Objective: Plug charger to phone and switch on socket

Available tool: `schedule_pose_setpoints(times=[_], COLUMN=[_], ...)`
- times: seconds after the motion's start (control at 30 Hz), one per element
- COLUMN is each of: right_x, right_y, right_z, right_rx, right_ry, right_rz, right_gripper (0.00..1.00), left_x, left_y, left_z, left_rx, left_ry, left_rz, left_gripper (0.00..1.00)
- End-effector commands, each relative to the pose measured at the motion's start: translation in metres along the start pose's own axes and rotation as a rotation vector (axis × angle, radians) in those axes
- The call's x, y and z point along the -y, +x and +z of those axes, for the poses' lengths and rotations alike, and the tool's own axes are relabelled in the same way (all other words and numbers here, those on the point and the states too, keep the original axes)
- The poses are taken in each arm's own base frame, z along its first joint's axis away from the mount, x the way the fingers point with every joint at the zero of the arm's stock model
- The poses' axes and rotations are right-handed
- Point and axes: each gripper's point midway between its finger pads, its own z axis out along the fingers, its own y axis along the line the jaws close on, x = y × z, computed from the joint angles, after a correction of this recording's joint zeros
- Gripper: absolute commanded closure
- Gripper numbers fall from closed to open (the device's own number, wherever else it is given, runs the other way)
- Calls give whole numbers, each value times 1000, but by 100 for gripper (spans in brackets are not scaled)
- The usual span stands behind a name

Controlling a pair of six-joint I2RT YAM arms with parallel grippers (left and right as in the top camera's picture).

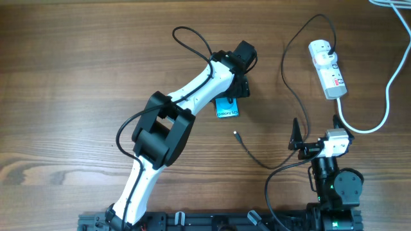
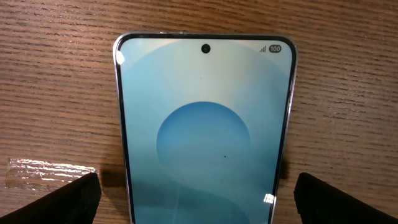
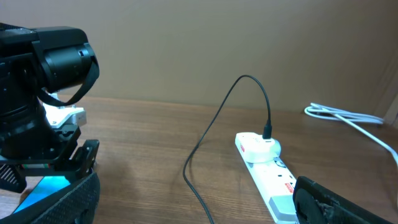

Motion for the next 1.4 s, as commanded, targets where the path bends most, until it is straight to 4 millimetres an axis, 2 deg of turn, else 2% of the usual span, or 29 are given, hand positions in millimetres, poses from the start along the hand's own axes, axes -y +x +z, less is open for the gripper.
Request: schedule_pose_setpoints(times=[0.0,0.3,0.47,0.57,0.7,0.93,1.13,1.27,1.37], right_x=[1,1,1,1,1,1,1,1,1], right_y=[-1,-1,-1,-1,-1,-1,-1,-1,-1], right_z=[0,0,0,0,0,0,0,0,0], right_rx=[4,4,4,4,4,4,4,4,4], right_ry=[4,4,4,4,4,4,4,4,4], right_rz=[12,12,12,12,12,12,12,12,12], right_gripper=[0,0,0,0,0,1,0,0,0], left_x=[2,-5,-5,-6,-6,-5,-2,-2,-2], left_y=[4,15,16,15,15,17,19,19,19], left_z=[10,33,33,33,33,33,33,33,33], left_rx=[-25,-73,-74,-76,-75,-83,-96,-96,-95], left_ry=[4,-37,-38,-39,-38,-31,-17,-17,-16], left_rz=[17,22,23,20,20,20,20,20,20], left_gripper=[0,0,1,10,14,9,12,22,24])
